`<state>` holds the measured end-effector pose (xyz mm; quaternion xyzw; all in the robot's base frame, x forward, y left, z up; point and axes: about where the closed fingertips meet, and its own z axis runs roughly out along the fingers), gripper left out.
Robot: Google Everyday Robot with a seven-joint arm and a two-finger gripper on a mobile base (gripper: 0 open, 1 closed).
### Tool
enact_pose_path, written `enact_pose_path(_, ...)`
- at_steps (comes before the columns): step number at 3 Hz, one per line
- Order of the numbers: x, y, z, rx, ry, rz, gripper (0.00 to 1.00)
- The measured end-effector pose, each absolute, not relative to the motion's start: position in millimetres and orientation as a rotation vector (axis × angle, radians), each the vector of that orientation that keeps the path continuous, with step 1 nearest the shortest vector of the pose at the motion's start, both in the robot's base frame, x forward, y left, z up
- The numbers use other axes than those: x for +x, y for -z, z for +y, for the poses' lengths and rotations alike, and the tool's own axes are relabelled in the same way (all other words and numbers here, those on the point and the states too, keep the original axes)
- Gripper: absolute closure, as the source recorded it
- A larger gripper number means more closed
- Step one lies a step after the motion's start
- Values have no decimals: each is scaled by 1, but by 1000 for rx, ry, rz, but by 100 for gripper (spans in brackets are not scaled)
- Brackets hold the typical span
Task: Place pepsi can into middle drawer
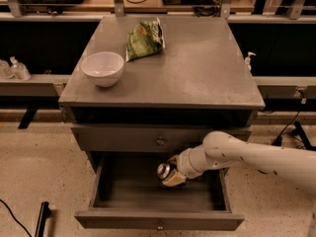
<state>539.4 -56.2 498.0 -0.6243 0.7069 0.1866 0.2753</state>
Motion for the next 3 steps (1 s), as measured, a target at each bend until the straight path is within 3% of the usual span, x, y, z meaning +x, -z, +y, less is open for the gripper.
enact_pose_path(1,529,-460,-63,-1667,-558,2051,100)
enact_pose_path(3,522,-430,-93,-1582,-499,2144,100)
